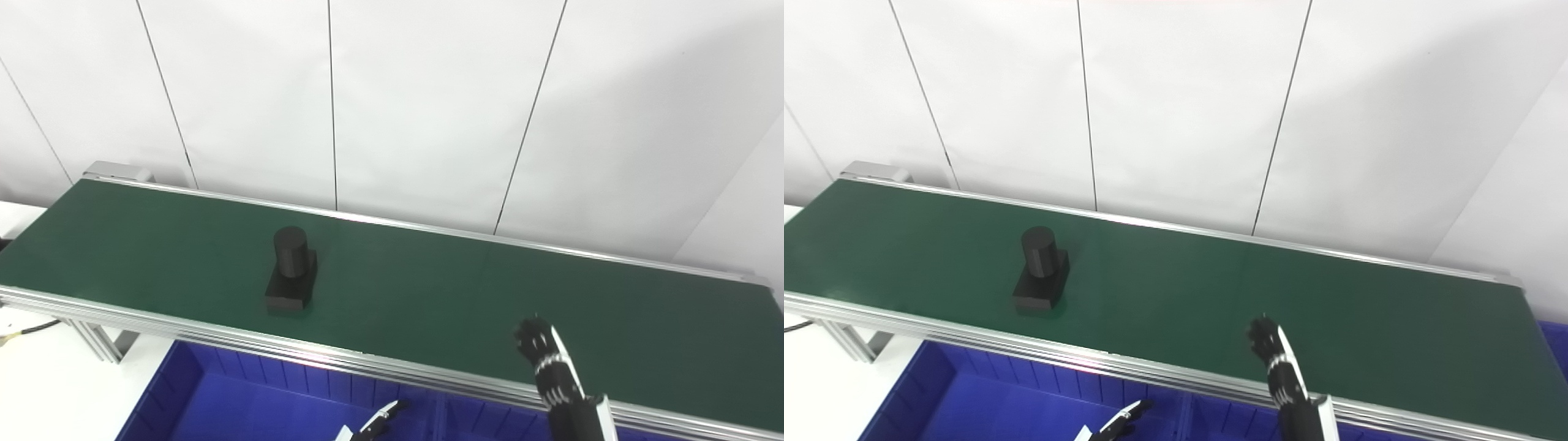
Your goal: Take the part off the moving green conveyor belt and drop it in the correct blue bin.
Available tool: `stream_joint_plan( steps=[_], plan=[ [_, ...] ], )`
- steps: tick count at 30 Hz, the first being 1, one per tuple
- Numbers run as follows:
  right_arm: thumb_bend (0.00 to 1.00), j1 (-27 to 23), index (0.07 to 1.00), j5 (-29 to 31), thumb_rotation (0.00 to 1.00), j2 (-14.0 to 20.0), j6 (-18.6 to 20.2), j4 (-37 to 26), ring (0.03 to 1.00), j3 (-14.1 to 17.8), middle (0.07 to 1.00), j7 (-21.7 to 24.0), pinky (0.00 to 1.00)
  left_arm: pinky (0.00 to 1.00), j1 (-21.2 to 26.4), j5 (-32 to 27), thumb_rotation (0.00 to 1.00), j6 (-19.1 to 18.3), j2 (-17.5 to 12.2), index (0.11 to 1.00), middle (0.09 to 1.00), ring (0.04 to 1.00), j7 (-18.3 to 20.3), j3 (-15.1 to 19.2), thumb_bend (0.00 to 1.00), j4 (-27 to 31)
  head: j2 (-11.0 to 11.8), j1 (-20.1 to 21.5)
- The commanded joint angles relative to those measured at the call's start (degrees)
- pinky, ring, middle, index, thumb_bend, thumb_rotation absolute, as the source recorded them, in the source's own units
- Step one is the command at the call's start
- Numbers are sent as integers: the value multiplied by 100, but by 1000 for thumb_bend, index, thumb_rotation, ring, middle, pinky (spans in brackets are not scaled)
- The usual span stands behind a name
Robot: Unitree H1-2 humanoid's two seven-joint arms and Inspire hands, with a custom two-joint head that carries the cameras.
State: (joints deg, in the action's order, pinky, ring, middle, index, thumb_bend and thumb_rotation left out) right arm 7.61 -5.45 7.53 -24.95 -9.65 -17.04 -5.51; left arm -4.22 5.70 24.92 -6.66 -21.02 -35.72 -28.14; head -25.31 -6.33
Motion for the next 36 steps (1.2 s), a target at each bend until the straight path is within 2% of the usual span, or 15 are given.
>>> stream_joint_plan(
  steps=[1, 10, 17, 26, 31, 36],
  plan=[
    [864, -204, 966, -41, 891, -12, -196, -147, 934, 99, 953, -45, 938, 906, 137, 30, 825, 201, 82, 897, 944, 943, 5, 14, 920, 48, -8, -2],
    [880, -739, 965, -63, 925, 66, -196, 16, 926, 348, 949, -40, 925, 916, 192, 54, 834, 201, 118, 905, 949, 951, -37, -4, 932, -21, 27, 30],
    [853, -1254, 957, 251, 840, 178, -196, 592, 916, 661, 931, 187, 902, 911, 197, 21, 815, 201, 157, 900, 943, 942, -6, 17, 920, -51, 41, -1],
    [808, -2158, 937, 432, 747, 45, -197, 1661, 875, 971, 905, 410, 838, 903, 225, 13, 813, 201, 158, 901, 943, 942, -11, 23, 920, -88, 71, 13],
    [843, -2651, 927, 475, 682, -65, -193, 2229, 876, 1072, 907, 532, 834, 905, 185, -29, 808, 201, 166, 898, 941, 941, 82, 69, 931, -47, 75, 13],
    [860, -2990, 935, 231, 630, -92, -193, 2631, 864, 1124, 908, 465, 809, 903, 159, -4, 811, 201, 172, 895, 940, 939, 111, 78, 938, -12, 74, 2]
  ],
)
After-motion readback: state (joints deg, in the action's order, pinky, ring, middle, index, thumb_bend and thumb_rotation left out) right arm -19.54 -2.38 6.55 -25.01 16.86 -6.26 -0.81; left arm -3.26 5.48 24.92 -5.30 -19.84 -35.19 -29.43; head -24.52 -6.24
